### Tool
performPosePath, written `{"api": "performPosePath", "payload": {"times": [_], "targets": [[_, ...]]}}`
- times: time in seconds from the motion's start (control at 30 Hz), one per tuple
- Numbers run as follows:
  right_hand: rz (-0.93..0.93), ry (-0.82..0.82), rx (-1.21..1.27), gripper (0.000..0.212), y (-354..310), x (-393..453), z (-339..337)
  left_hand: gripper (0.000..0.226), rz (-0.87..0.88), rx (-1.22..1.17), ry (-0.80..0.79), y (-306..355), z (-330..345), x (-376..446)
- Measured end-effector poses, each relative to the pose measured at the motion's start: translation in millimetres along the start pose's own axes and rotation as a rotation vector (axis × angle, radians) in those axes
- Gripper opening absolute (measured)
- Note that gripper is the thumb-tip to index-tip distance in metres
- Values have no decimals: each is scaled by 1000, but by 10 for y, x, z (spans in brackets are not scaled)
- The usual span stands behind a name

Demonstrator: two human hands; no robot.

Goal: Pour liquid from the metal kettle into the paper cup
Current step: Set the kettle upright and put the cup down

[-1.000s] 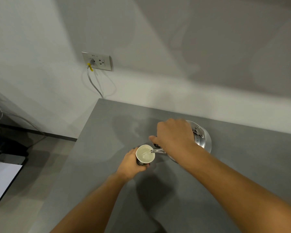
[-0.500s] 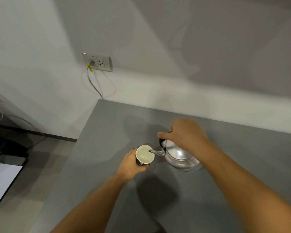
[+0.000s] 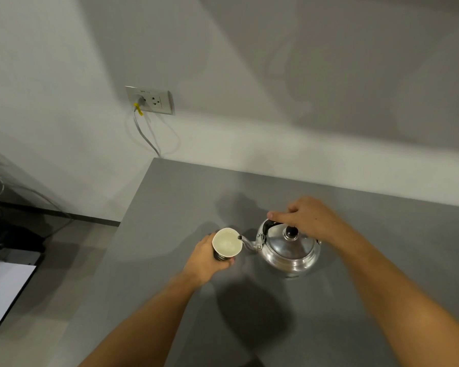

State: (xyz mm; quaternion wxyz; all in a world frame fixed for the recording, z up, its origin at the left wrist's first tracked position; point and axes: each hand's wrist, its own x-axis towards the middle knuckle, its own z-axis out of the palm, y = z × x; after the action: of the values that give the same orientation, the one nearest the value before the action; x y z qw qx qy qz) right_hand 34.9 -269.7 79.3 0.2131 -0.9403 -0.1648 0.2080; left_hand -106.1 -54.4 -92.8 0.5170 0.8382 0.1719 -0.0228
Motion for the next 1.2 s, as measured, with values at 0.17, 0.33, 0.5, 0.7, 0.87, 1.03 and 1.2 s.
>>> {"api": "performPosePath", "payload": {"times": [0.17, 0.33, 0.5, 0.7, 0.87, 1.03, 1.2], "targets": [[5, 17, 43, 67, 36, -54, -16, 68, -7, -12, -25, 51, -20, -7], [10, 54, 57, 64, 82, -199, -39, 67, -43, -16, -51, 144, -76, -82], [4, 92, 116, 65, 139, -390, -46, 66, -101, 72, -82, 205, -203, -192], [20, 125, 142, 64, 205, -543, -60, 48, -135, 312, -57, 278, -368, -323], [21, 154, 197, 61, 252, -610, -106, 32, -179, 317, 27, 374, -463, -297], [35, 206, 287, 75, 323, -535, -191, 26, -191, 376, 73, 480, -556, -135], [29, 232, 310, 66, 343, -279, -343, 33, -197, 427, 95, 612, -615, 82]]}}
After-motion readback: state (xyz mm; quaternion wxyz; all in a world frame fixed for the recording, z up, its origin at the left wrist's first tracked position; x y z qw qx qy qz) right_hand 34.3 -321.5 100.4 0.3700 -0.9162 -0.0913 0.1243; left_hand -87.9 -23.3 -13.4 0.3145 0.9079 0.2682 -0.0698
